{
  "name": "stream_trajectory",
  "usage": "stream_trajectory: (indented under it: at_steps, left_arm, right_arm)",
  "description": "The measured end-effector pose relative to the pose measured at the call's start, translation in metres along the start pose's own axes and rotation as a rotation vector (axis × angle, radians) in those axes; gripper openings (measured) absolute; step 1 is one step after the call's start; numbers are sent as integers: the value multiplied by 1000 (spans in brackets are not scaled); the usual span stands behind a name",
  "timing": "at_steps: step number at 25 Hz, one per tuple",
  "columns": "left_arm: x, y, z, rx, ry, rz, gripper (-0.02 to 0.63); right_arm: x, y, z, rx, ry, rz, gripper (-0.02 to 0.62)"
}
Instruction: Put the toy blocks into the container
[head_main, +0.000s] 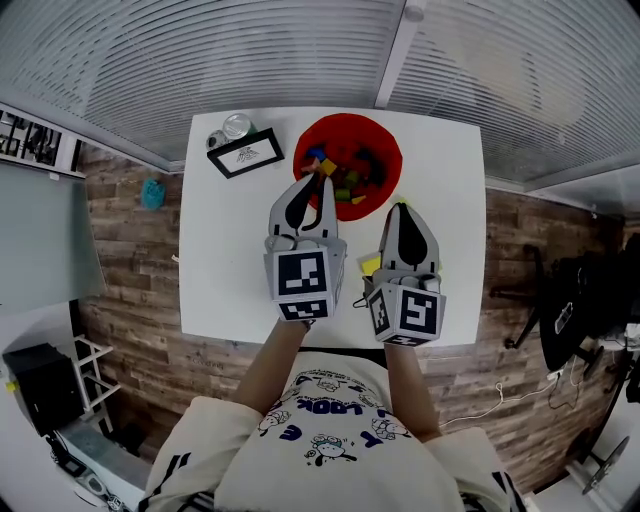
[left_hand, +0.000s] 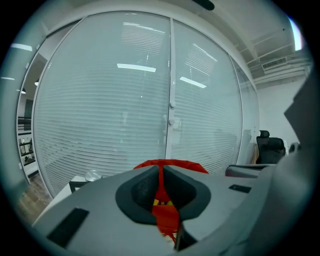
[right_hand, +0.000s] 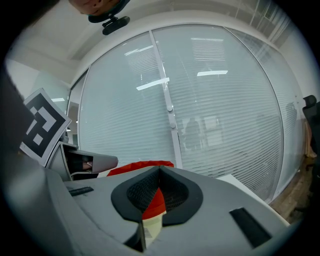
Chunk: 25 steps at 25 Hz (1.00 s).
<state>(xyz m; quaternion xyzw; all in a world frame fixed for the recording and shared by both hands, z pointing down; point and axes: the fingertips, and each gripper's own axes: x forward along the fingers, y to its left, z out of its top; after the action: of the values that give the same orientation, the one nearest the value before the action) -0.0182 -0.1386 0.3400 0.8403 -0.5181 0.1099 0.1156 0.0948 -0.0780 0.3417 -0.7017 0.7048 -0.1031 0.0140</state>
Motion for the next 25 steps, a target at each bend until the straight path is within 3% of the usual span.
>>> stream_trajectory:
  at_steps: [3,15,25]
  left_arm:
    - [-8,2,4,-30,-22,-6,29]
    - [-45,1,33,-54,-126,-27,31]
    - [-68,5,34,-48,-141,-32,30]
  right_arm:
    - [-3,7,4,-5,-9,9,31]
    - [-17,33,19,-27,-45,53,31]
    - [-32,47,26,-37,-71,57,31]
